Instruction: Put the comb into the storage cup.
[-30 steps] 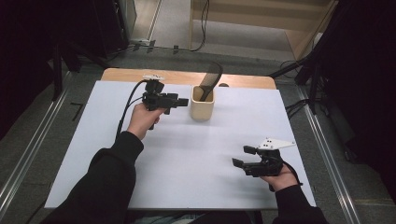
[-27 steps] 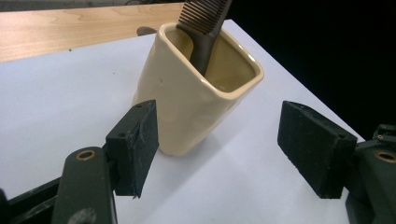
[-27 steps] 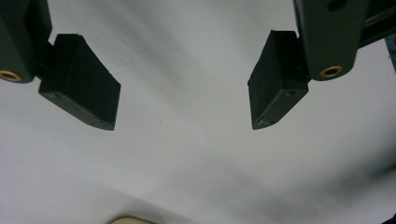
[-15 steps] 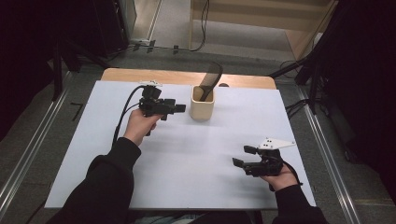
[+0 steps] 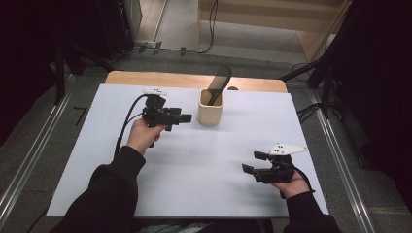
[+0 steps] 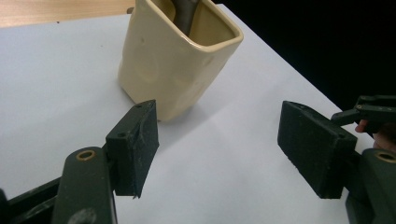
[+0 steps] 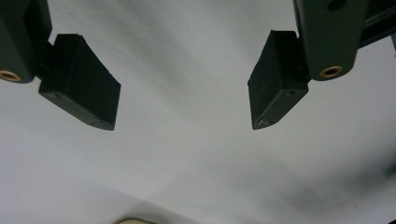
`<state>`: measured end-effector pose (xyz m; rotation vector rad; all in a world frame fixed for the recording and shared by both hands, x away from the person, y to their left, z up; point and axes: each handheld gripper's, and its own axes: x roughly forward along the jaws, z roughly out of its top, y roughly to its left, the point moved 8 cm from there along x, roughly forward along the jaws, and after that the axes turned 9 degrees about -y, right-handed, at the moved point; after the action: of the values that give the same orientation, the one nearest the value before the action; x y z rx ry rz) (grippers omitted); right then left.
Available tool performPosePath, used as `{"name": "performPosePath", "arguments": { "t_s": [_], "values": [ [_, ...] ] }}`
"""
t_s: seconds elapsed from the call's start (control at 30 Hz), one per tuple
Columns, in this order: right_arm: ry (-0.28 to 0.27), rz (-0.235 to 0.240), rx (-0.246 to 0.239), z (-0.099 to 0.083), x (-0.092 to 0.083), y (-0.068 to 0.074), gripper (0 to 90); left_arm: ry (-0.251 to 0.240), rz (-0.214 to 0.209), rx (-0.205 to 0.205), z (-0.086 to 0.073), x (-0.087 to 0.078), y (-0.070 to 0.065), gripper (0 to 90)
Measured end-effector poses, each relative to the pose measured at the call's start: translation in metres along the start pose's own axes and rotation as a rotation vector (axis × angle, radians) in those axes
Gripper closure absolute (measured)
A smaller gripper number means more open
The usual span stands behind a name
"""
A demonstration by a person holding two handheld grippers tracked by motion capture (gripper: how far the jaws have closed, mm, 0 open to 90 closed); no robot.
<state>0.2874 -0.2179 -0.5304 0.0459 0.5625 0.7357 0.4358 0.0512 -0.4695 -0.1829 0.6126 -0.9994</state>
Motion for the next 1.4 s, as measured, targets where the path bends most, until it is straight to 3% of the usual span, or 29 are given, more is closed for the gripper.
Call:
{"name": "performPosePath", "arguments": {
  "t_s": [1.4],
  "values": [
    [0.005,-0.001,0.002,-0.001,0.001,-0.002,23.5,0.052,-0.015,0.012,-0.048,-0.034,-0.018,30.1]
  ]
}}
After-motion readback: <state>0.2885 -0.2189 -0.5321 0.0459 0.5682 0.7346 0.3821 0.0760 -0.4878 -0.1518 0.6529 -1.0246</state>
